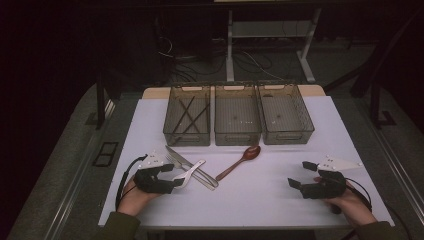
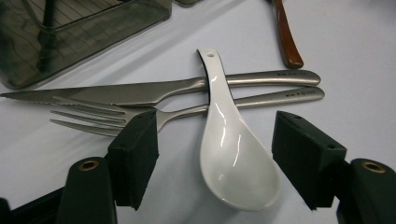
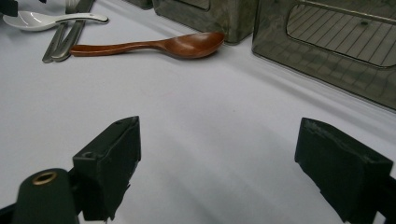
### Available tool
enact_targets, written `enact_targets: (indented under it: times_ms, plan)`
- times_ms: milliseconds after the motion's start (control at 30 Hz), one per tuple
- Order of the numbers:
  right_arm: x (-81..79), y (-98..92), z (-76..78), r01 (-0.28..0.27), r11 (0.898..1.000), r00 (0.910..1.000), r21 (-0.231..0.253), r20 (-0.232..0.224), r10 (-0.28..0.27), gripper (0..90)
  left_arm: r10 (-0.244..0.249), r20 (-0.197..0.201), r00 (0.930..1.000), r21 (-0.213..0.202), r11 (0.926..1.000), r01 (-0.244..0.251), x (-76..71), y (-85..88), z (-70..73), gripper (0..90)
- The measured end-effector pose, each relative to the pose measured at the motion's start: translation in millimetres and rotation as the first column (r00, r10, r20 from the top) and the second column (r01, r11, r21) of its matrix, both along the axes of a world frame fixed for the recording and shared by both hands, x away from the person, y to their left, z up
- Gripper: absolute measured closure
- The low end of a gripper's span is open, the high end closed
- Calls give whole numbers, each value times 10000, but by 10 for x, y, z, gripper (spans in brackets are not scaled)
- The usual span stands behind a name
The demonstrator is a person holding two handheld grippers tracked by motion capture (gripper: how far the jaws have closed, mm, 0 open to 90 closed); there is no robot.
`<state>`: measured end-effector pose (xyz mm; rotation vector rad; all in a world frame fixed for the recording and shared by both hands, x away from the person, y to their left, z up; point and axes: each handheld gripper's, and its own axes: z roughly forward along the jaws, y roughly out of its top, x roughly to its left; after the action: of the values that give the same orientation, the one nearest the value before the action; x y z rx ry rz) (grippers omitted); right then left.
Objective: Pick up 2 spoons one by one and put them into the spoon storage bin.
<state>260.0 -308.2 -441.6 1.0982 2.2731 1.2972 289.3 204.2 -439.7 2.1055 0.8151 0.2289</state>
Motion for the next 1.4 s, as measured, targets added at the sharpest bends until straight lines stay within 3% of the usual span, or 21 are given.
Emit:
enact_targets:
  times_ms: [267, 633, 1000, 1400]
  plan:
    - [0, 1, -1, -25, 10000, 10000, -8, -6, 25, 139, -121, -444, 9989, 142, 9998, 128, 7, -42, -32, 393]
    - [0, -2, 1, -14, 10000, 10000, 8, 17, 14, 139, -193, -567, 9982, 233, 9995, 206, 2, -66, -50, 419]
    - [-1, -3, 3, -15, 10000, 10000, -16, 42, 15, 139, -648, -592, 9961, 852, 9939, 697, -18, -145, -63, 458]
    - [-5, -2, 8, -22, 10000, 10000, -5, 70, 22, 139, -524, -786, 9955, 1266, 9900, 621, -52, -255, -32, 600]
